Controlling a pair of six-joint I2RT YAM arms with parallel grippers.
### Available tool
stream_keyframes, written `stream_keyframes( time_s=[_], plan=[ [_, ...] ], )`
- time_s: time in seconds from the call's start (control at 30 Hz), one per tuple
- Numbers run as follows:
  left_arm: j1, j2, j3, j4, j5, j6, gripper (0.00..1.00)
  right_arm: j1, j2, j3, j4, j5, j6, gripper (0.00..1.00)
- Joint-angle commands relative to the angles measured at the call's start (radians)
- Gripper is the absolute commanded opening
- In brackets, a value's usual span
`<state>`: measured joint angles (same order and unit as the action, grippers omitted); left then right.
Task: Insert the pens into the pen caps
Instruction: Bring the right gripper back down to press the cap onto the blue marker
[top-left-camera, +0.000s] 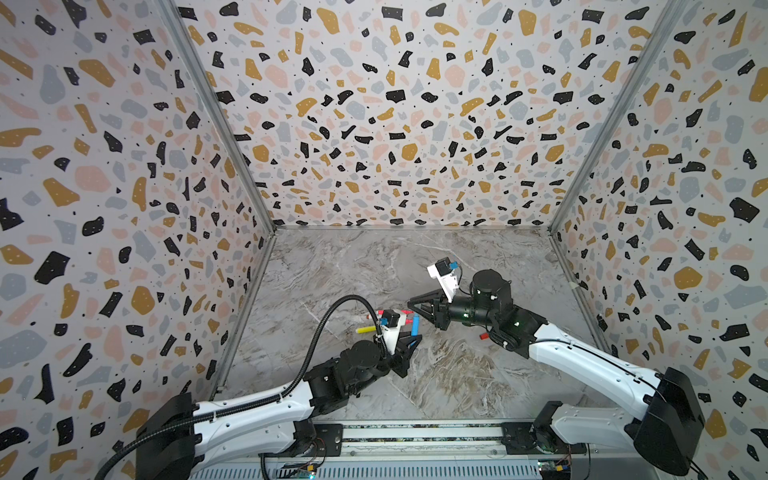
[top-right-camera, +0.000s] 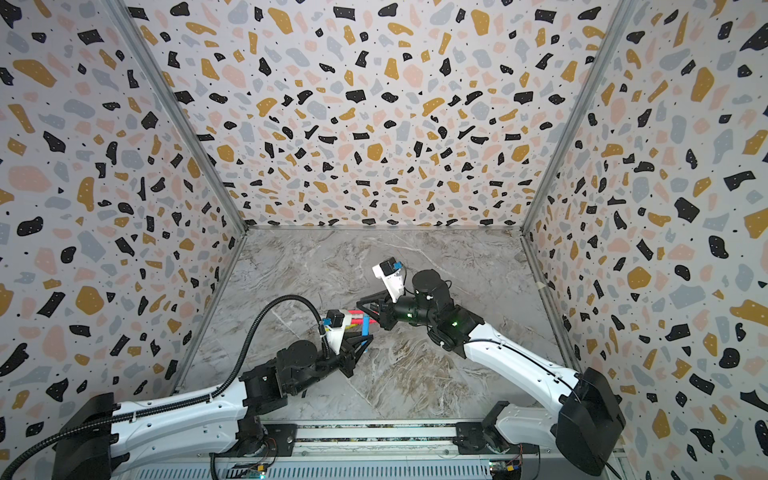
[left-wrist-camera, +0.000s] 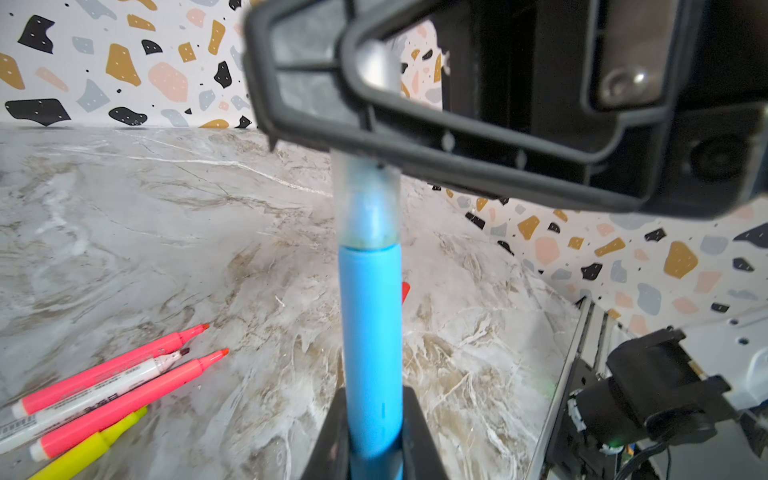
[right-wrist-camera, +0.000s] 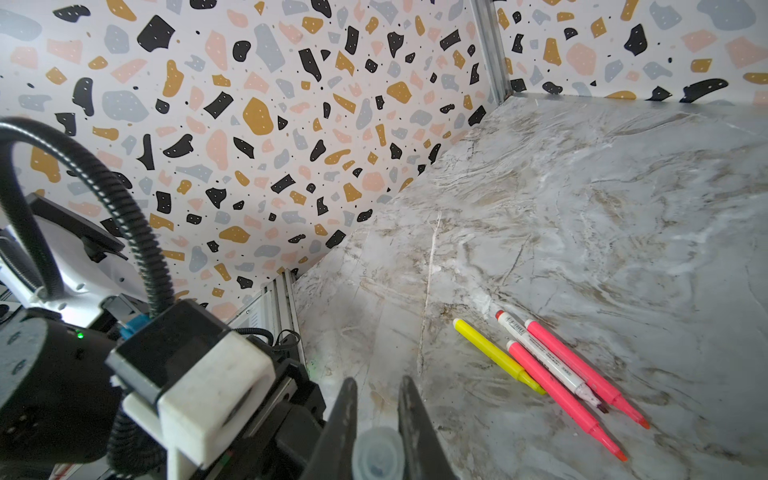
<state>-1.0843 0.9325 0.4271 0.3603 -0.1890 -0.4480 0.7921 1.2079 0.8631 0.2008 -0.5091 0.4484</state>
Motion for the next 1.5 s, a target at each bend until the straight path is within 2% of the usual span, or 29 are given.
stream_keyframes(
  time_s=[0.0,0.2,0.4,0.63,0.97,1.13,1.2,1.23,1.33,1.37,1.47],
  plan=[
    [0.013,-0.038,0.109,0.164,-0.063,0.042,0.00,0.039,-0.025,-0.100,-0.070,0.011,0.004,0.00],
    [0.034,-0.024,0.175,0.192,-0.033,0.070,0.00,0.112,-0.047,-0.232,0.005,0.056,0.056,0.00],
    [0.084,-0.042,0.208,0.233,0.067,0.068,0.00,0.165,-0.037,-0.307,0.047,0.076,0.077,0.00],
    [0.163,-0.082,0.204,0.271,0.161,0.044,0.00,0.188,-0.030,-0.323,0.041,0.051,0.064,0.00],
    [0.210,-0.123,0.202,0.288,0.186,0.010,0.00,0.191,-0.004,-0.358,0.070,0.057,0.084,0.00],
    [0.212,-0.090,0.212,0.259,0.209,0.032,0.00,0.194,-0.022,-0.345,0.072,0.060,0.089,0.00],
    [0.213,-0.044,0.214,0.187,0.224,0.074,0.00,0.176,-0.049,-0.315,0.089,0.014,0.095,0.00],
    [0.213,-0.020,0.204,0.166,0.225,0.083,0.00,0.157,-0.066,-0.293,0.078,-0.003,0.090,0.10],
    [0.212,0.027,0.153,0.145,0.268,0.078,0.00,0.070,-0.146,-0.195,-0.027,0.017,0.044,0.46],
    [0.210,0.032,0.129,0.156,0.284,0.061,0.00,0.037,-0.175,-0.165,-0.057,0.025,0.025,0.54],
    [0.211,0.018,0.071,0.178,0.289,0.031,0.00,-0.025,-0.222,-0.107,-0.115,0.026,-0.019,0.60]
  ],
)
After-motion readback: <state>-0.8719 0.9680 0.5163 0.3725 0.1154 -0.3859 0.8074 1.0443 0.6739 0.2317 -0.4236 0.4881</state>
